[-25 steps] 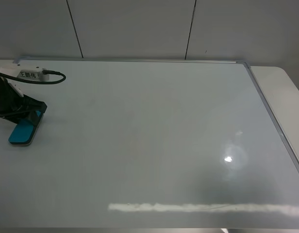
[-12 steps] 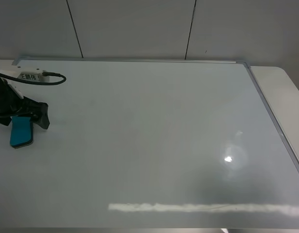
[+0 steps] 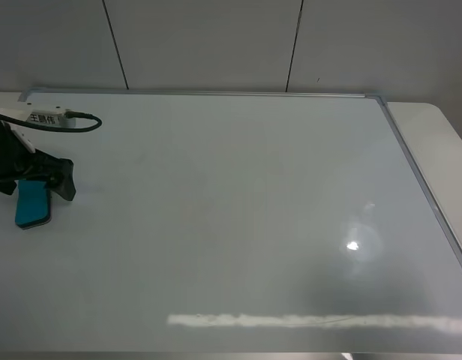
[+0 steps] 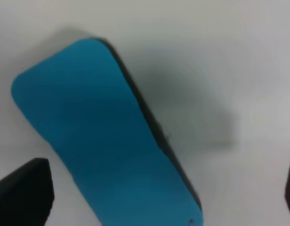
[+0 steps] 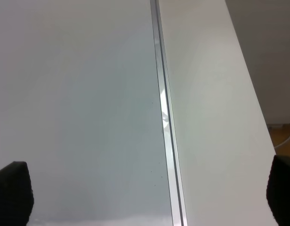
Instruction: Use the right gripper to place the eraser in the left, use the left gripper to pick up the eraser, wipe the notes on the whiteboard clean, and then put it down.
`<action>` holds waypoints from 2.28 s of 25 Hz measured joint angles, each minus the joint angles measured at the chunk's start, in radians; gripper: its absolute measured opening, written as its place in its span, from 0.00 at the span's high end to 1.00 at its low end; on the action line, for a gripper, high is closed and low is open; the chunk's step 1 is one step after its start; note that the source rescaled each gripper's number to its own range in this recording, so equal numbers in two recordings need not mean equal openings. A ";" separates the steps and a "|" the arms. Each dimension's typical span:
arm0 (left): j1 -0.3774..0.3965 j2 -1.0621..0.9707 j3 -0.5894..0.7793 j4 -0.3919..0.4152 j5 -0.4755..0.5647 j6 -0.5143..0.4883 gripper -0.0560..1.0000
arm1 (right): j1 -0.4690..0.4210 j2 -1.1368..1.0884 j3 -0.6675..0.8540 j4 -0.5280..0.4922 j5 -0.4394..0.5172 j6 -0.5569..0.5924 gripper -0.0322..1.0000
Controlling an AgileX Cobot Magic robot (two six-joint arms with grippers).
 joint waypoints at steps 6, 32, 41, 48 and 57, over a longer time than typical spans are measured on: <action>0.000 -0.182 0.000 -0.035 0.028 0.001 0.00 | 0.000 0.000 0.000 0.000 0.000 0.000 0.00; 0.000 -1.358 0.012 -0.080 0.432 0.003 0.00 | 0.000 0.000 0.000 0.000 0.000 0.000 0.00; 0.000 -1.574 0.120 -0.071 0.554 0.002 0.00 | 0.000 0.000 0.000 0.000 0.000 0.000 0.00; 0.000 -1.685 0.336 -0.047 0.510 -0.015 0.00 | 0.000 0.000 0.000 0.000 0.000 0.000 0.00; 0.000 -1.700 0.345 0.053 0.501 -0.120 0.00 | 0.000 0.000 0.000 0.000 0.000 0.000 0.00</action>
